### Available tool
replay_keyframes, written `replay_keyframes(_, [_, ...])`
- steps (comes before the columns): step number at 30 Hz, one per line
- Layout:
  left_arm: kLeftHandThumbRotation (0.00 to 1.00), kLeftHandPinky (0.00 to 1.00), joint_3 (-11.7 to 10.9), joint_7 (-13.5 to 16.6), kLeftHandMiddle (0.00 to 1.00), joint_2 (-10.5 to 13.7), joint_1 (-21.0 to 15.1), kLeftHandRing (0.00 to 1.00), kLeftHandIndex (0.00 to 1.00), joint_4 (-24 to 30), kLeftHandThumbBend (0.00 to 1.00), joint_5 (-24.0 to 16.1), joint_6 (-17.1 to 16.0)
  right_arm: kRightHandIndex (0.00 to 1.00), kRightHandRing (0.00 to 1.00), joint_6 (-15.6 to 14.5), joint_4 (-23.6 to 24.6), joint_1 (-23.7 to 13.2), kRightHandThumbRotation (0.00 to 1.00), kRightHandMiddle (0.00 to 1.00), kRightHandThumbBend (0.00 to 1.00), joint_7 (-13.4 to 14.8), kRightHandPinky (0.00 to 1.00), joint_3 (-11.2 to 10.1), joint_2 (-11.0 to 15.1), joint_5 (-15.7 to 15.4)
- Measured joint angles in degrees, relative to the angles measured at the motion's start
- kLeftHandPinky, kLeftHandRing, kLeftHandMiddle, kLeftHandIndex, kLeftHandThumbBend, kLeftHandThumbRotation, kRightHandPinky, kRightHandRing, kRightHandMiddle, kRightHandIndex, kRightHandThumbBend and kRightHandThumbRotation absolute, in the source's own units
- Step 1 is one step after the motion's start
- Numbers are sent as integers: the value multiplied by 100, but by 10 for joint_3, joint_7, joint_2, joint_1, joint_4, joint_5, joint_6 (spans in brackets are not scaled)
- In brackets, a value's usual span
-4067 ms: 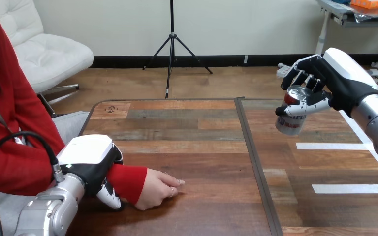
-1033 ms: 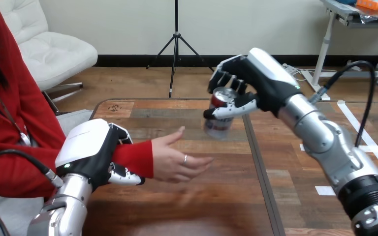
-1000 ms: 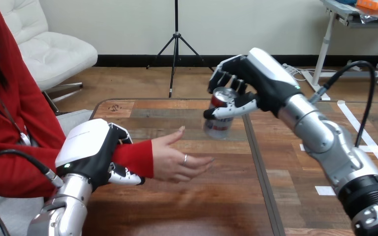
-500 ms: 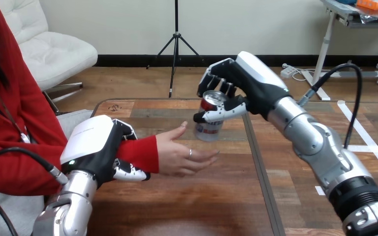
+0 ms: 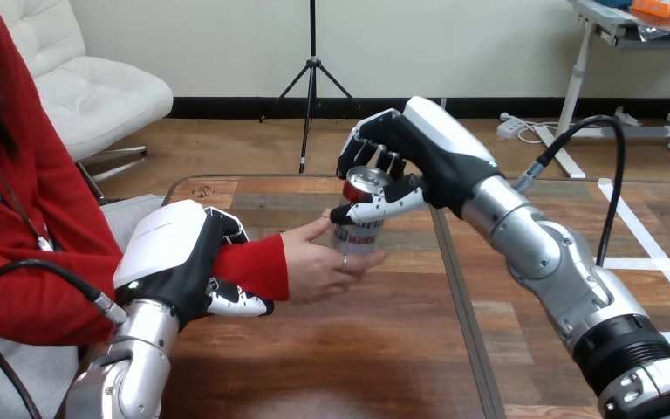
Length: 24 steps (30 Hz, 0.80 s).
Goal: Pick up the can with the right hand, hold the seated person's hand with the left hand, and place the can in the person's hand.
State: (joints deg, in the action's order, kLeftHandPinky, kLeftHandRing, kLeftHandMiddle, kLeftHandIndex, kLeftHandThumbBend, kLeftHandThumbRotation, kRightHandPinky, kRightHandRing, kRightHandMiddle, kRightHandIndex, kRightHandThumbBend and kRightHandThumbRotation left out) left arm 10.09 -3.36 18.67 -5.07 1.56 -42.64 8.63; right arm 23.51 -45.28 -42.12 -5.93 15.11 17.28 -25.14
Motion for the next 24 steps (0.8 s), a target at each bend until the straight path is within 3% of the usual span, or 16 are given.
replay_keyframes(24, [0,21,0,0,34,-9,0,28,34,0,70,0,6,47,33,-7,0,0,0,40,60,-10,29,9,-14,-4])
